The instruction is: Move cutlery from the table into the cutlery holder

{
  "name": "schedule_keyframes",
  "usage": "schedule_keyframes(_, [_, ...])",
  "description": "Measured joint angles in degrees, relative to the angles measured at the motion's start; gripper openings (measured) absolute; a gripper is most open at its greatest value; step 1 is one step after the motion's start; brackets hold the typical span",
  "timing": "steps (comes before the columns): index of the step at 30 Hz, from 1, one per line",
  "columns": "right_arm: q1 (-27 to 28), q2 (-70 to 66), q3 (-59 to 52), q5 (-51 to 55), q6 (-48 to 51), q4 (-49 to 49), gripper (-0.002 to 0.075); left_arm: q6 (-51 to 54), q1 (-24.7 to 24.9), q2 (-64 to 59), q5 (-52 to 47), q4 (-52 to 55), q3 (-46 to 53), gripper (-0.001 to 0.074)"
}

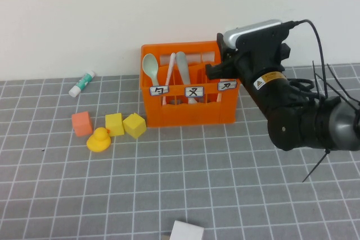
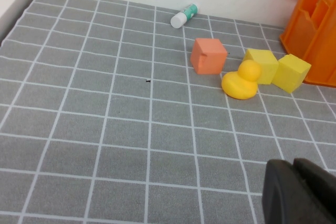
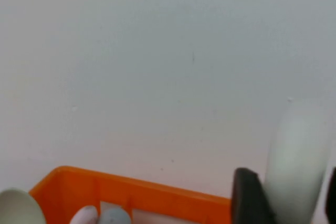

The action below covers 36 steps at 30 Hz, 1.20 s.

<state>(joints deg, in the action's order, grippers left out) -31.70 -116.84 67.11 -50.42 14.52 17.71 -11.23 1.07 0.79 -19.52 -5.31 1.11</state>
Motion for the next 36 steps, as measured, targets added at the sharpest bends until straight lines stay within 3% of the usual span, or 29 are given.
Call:
schedule_keyframes(4, [0.2, 2.6, -0.3, 2.3, 0.0, 0.0, 0.0393, 0.0, 0.0, 0.0, 0.0, 0.0, 0.0, -0.0001])
schedule_keyframes(9, [0.4, 14.0, -4.9, 8.2, 0.0, 0.0, 0.0397, 0.0, 0.0, 0.0, 0.0, 0.0, 0.0, -0.0001])
schedule_keyframes(13, [0.4, 27.0, -9.9, 18.7, 0.0, -2.8, 0.0279, 0.0, 0.0, 0.0, 0.0, 0.0, 0.0, -0.0001])
schedule_keyframes(17, [0.4, 39.1, -14.0, 31.1, 0.0, -10.1, 0.0091, 0.0, 0.0, 0.0, 0.0, 0.0, 0.0, -0.0001])
schedule_keyframes(20, [0.4, 47.7, -15.8, 41.1, 0.0, -14.0, 0.0024, 0.0, 0.0, 0.0, 0.0, 0.0, 0.0, -0.0001])
schedule_keyframes(27, [0.4, 63.5, -19.9, 65.1, 3.6, -15.9, -0.0001, 0.0, 0.0, 0.0, 0.0, 0.0, 0.0, -0.0001])
schedule_keyframes(36, [0.4, 81.9, -34.9, 68.2, 6.7, -16.1, -0.0001, -0.2, 0.0, 0.0, 0.0, 0.0, 0.0, -0.0001])
